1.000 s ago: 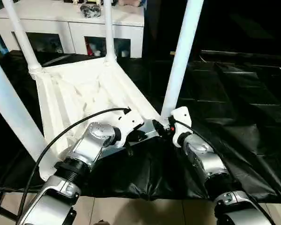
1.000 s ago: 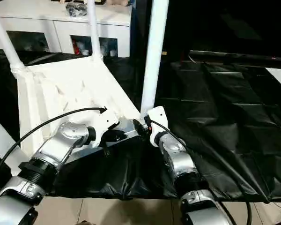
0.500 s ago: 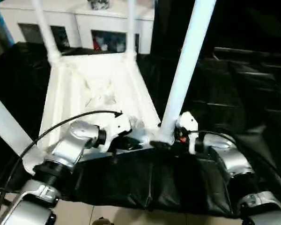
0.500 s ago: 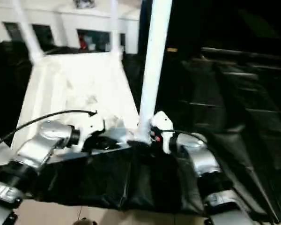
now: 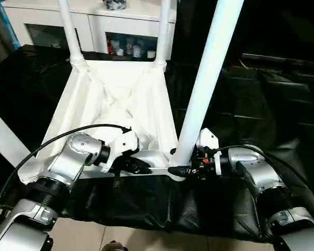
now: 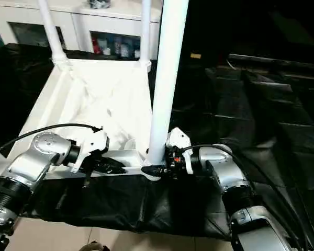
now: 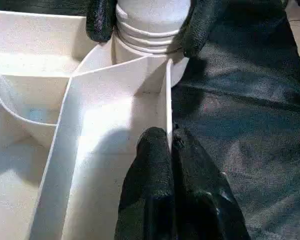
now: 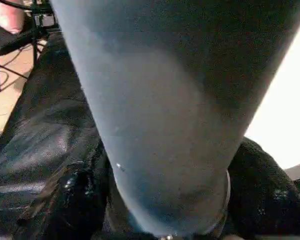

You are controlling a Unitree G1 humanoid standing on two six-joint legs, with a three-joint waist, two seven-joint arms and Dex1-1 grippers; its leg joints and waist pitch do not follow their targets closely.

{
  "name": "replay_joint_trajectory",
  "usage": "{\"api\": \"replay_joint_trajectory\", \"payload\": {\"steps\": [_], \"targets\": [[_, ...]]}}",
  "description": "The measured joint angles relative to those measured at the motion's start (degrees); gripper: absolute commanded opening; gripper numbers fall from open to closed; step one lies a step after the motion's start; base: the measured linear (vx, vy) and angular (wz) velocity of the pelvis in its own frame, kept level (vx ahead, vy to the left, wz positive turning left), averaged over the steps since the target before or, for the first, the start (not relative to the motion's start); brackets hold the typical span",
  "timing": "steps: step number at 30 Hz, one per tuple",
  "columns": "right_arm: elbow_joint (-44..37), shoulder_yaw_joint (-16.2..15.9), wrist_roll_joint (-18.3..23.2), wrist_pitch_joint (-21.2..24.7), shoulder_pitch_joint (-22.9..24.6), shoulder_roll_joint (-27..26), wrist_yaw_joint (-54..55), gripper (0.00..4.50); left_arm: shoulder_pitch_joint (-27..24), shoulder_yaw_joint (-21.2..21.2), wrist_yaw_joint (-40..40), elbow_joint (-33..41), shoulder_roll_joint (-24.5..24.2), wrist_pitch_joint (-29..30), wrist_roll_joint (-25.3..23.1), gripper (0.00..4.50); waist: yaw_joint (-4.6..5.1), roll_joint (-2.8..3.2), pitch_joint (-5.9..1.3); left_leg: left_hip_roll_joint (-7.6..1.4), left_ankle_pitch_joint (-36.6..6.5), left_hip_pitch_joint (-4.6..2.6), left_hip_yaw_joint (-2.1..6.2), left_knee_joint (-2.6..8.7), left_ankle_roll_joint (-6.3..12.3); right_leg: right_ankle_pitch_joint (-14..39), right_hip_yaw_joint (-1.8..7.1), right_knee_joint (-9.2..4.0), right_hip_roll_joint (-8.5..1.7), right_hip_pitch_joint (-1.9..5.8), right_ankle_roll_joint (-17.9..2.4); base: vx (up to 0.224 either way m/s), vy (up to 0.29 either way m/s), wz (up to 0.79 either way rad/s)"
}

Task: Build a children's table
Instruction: Rotate leg to tighten

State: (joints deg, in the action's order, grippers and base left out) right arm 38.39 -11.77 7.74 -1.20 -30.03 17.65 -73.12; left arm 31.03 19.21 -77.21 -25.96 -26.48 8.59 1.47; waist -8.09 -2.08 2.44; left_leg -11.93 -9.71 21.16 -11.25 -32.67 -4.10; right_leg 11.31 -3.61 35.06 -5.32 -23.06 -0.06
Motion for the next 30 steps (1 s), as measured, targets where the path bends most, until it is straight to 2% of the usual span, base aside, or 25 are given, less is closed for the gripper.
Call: {"api": "replay_joint_trajectory", "payload": {"steps": [4,7,10,13,18,21,22,24,27,30], "targets": [[-0.21,0.22,0.28,0.0,0.5,-0.43,0.85,2.69,0.16,-0.14,0.49,-0.38,0.46,0.5,-0.08,0.0,-0.09,-0.01,-0.01,0.0,0.0,-0.02,-0.01,-0.01,0.0,0.01,-0.01,0.01,0.0,0.02,0.0,0.0,0.0,0.0],[-0.21,1.77,0.15,0.05,1.31,-1.51,6.0,2.67,1.07,-0.57,3.61,-1.98,1.93,1.12,-0.7,0.0,-0.01,-0.03,-0.02,0.0,0.0,-0.12,-0.01,-0.04,0.0,-0.11,0.02,0.04,-0.01,0.1,-0.07,0.0,0.0,0.0],[0.77,4.35,-1.22,0.05,1.65,-4.52,15.85,2.67,1.49,-1.55,9.28,-2.98,4.36,2.46,-2.03,0.0,0.37,-0.07,0.01,0.0,0.03,-0.2,0.01,-0.02,-0.06,-0.22,0.03,0.05,-0.01,0.1,-0.05,0.0,0.0,0.0],[1.21,7.11,-1.86,0.12,2.33,-7.98,27.4,2.66,1.93,-2.15,15.21,-3.12,7.37,4.88,-3.49,0.0,1.16,-0.06,0.01,0.01,0.06,-0.22,0.04,0.02,-0.1,-0.17,0.03,0.01,-0.01,0.09,0.2,0.0,0.0,0.0],[1.07,9.6,-3.11,0.74,2.63,-12.43,40.72,2.66,1.86,-2.67,22.02,-2.27,11.16,7.81,-5.16,0.0,1.68,-0.04,-0.06,0.03,0.06,-0.22,0.07,0.05,-0.11,-0.19,0.03,-0.02,-0.01,0.13,0.21,0.0,0.0,0.0],[1.02,9.88,-4.58,0.68,2.59,-14.31,46.81,2.66,1.54,-2.66,24.69,-1.63,12.4,8.62,-6.17,0.0,1.83,0.06,-0.2,0.04,0.06,-0.29,0.07,0.05,-0.11,-0.2,0.03,-0.05,-0.01,0.21,0.21,0.0,0.0,0.0],[1.03,9.86,-5.44,0.49,2.59,-14.53,47.74,3.01,1.33,-2.66,25.24,-1.39,12.72,8.76,-6.41,0.0,1.84,0.17,-0.27,0.05,0.06,-0.29,0.07,0.05,-0.11,-0.2,0.05,-0.07,-0.01,0.22,0.21,0.0,0.0,0.0],[1.09,9.86,-5.9,0.42,2.55,-14.63,48.83,3.36,1.19,-2.66,25.99,-1.18,13.29,9.01,-6.81,0.0,1.84,0.34,-0.37,0.08,0.06,-0.29,0.06,0.05,-0.1,-0.19,0.09,-0.08,-0.01,0.23,0.22,0.0,0.0,0.0],[1.11,9.86,-6.17,0.42,2.46,-14.34,48.59,3.58,1.05,-2.56,26.08,-0.81,13.83,9.04,-6.81,0.0,1.77,0.31,-0.35,0.07,0.06,-0.24,0.07,0.06,-0.1,-0.18,0.08,-0.1,-0.01,0.2,0.23,0.0,0.0,0.0],[0.77,9.82,-4.88,0.73,2.46,-12.29,42.44,3.82,0.94,-2.54,24.5,-0.67,13.28,8.25,-6.32,0.0,1.67,0.29,-0.35,0.07,0.06,-0.15,0.06,0.06,-0.1,-0.19,0.08,-0.12,-0.01,0.2,0.22,0.0,0.0,0.0]]}}
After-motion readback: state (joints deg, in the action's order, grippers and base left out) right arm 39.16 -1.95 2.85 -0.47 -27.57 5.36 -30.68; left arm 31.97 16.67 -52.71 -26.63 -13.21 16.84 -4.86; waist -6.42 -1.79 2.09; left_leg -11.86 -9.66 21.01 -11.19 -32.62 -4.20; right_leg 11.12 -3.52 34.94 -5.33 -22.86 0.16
